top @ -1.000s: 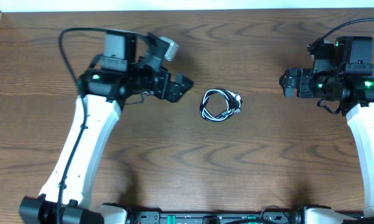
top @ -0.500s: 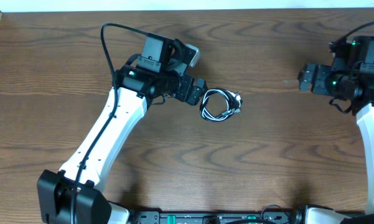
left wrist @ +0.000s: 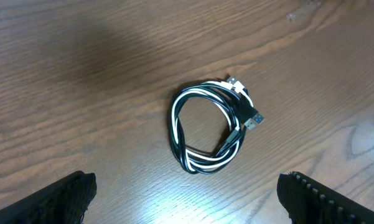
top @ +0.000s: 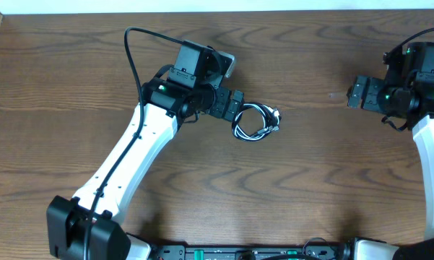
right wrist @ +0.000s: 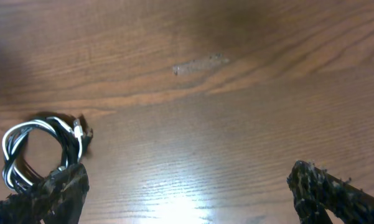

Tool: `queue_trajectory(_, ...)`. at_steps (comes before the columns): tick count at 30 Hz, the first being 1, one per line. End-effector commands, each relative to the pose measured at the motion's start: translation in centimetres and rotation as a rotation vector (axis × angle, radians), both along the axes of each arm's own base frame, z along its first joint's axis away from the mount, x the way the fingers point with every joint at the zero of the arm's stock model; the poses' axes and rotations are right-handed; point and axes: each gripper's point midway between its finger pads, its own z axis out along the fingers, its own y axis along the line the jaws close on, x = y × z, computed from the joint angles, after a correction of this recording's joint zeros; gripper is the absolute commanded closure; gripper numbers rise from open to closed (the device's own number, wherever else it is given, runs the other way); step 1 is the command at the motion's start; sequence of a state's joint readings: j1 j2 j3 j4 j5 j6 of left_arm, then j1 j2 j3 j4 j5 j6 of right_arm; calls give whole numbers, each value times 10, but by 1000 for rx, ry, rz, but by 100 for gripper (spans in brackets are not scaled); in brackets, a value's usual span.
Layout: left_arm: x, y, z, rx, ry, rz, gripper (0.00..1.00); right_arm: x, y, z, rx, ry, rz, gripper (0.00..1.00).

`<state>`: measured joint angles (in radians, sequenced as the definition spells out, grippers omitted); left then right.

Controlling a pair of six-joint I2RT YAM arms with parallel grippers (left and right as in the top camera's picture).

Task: Untangle cables
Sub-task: 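Lower the left gripper onto the cable coil and close on it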

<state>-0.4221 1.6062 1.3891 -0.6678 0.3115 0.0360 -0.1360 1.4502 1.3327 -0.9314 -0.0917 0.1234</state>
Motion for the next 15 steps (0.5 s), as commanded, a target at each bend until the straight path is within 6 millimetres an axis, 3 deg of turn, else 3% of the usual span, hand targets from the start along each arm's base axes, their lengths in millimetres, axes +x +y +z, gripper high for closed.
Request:
queue_trajectory(1,6,-3,-11,5,32,28,1,1,-3,4,5,-2,-34,1)
queue_trajectory(5,7,-15,-30,16,62,9,0,-2,-2,2,18,16,-51,1)
queue_trajectory(11,8,-35,-62,74,76,-24,11,-9,0,-5,32,51,-59,1)
queue_trajectory(15,10,-40,-77,136,59,-21,11,-14,0,-11,33,76,-60,1)
